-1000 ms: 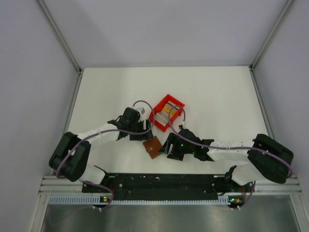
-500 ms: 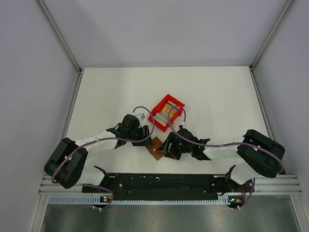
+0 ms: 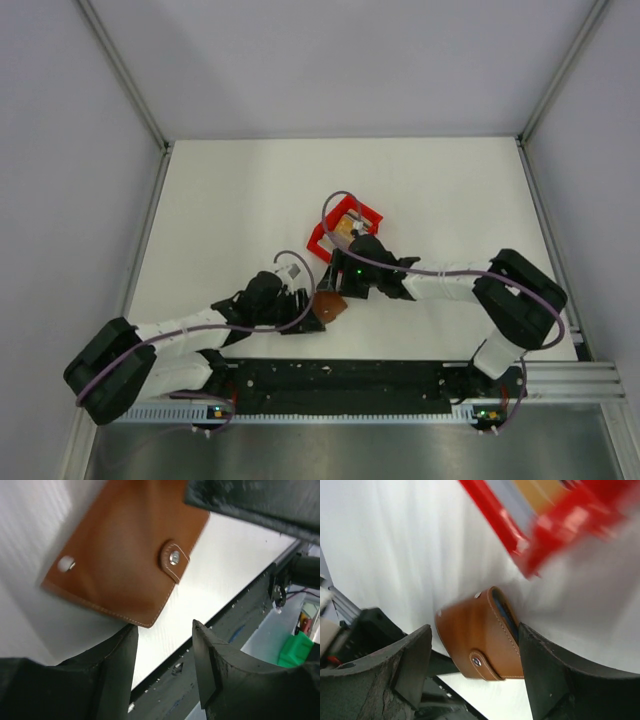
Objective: Put the credit cards into the card holder
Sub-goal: Move the card holder to the center of the board, then move the storage box to the center of the board, then open the card holder at the center of the board.
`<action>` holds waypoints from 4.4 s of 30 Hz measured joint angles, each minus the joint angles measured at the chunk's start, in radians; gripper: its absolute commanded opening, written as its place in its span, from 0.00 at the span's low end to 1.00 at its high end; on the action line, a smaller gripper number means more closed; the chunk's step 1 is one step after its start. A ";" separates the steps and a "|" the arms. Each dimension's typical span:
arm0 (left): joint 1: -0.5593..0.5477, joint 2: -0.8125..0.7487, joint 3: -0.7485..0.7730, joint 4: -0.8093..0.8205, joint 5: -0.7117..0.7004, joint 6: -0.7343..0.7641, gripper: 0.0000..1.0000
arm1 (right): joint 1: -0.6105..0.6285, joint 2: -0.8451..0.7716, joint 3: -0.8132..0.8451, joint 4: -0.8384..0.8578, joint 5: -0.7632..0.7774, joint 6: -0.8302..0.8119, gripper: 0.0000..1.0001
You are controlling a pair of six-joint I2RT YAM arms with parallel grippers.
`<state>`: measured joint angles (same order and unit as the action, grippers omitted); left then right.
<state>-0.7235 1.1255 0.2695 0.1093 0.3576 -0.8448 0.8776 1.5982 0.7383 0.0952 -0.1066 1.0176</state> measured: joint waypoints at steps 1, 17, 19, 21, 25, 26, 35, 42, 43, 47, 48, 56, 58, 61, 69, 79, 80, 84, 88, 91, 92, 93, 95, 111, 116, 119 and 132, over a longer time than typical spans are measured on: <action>-0.016 -0.003 -0.008 0.011 0.006 -0.019 0.53 | -0.002 0.023 0.032 -0.005 -0.013 -0.024 0.69; -0.081 -0.166 0.186 -0.400 -0.274 0.039 0.74 | 0.000 -0.200 0.153 -0.286 0.071 -0.337 0.78; -0.081 -0.139 0.240 -0.417 -0.317 0.065 0.76 | -0.019 -0.208 0.209 -0.333 0.116 -0.371 0.82; -0.079 -0.097 0.291 -0.426 -0.364 0.094 0.77 | -0.061 -0.202 0.278 -0.385 0.161 -0.382 0.86; -0.063 0.006 0.374 -0.444 -0.417 0.158 0.77 | -0.156 -0.183 0.343 -0.435 0.238 -0.349 0.90; -0.060 0.033 0.401 -0.455 -0.427 0.174 0.77 | -0.174 -0.176 0.344 -0.445 0.253 -0.336 0.90; -0.051 0.108 0.473 -0.481 -0.446 0.217 0.77 | -0.251 0.029 0.410 -0.522 0.327 -0.253 0.90; -0.050 0.087 0.421 -0.483 -0.434 0.204 0.77 | -0.322 0.149 0.515 -0.521 0.374 -0.231 0.90; -0.050 0.087 0.416 -0.484 -0.432 0.202 0.77 | -0.329 0.166 0.528 -0.520 0.379 -0.232 0.90; -0.050 0.087 0.407 -0.486 -0.427 0.196 0.77 | -0.350 0.229 0.548 -0.513 0.396 -0.250 0.89; -0.050 0.087 0.407 -0.485 -0.428 0.196 0.77 | -0.353 0.241 0.548 -0.515 0.400 -0.259 0.89; -0.050 0.087 0.398 -0.484 -0.429 0.197 0.77 | -0.381 0.237 0.512 -0.504 0.439 -0.331 0.89; -0.050 0.088 0.392 -0.484 -0.429 0.197 0.77 | -0.386 0.212 0.484 -0.499 0.454 -0.357 0.90; -0.050 0.088 0.384 -0.476 -0.426 0.197 0.77 | -0.393 0.171 0.442 -0.503 0.478 -0.402 0.90; -0.050 0.095 0.372 -0.448 -0.425 0.209 0.78 | -0.444 0.044 0.320 -0.486 0.457 -0.499 0.90; -0.041 0.140 0.356 -0.396 -0.404 0.232 0.79 | -0.458 -0.344 0.230 -0.408 0.097 -0.504 0.85; -0.037 0.141 0.352 -0.393 -0.400 0.231 0.79 | -0.448 -0.396 0.185 -0.382 0.055 -0.476 0.83; -0.026 0.147 0.316 -0.366 -0.361 0.217 0.78 | -0.338 -0.526 -0.042 -0.309 -0.035 -0.330 0.76; -0.022 0.153 0.296 -0.338 -0.321 0.199 0.76 | -0.142 -0.518 -0.221 -0.270 -0.055 -0.166 0.70; -0.021 0.151 0.283 -0.309 -0.295 0.183 0.72 | -0.032 -0.466 -0.270 -0.229 -0.040 -0.055 0.66; -0.021 0.150 0.278 -0.300 -0.289 0.179 0.70 | -0.010 -0.439 -0.274 -0.200 -0.036 -0.022 0.65; -0.020 0.146 0.272 -0.290 -0.278 0.173 0.68 | 0.011 -0.402 -0.274 -0.161 -0.033 0.011 0.64; -0.020 0.142 0.259 -0.274 -0.263 0.161 0.66 | 0.031 -0.338 -0.273 -0.095 -0.030 0.057 0.63; -0.020 0.061 0.206 -0.299 -0.251 0.090 0.73 | 0.051 -0.092 -0.094 -0.028 -0.039 0.079 0.54; -0.020 0.055 0.247 -0.415 -0.349 0.082 0.77 | 0.060 -0.161 -0.126 -0.097 -0.034 0.063 0.53; -0.014 0.037 0.259 -0.492 -0.417 0.064 0.79 | 0.073 -0.224 -0.164 -0.112 -0.036 0.063 0.52; 0.087 -0.006 0.275 -0.581 -0.455 0.016 0.82 | 0.196 -0.074 -0.117 -0.031 -0.087 0.084 0.51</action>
<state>-0.6365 1.1198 0.5446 -0.4717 -0.0978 -0.8288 1.0740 1.5242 0.6212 0.0643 -0.1940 1.1015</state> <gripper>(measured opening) 0.819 0.516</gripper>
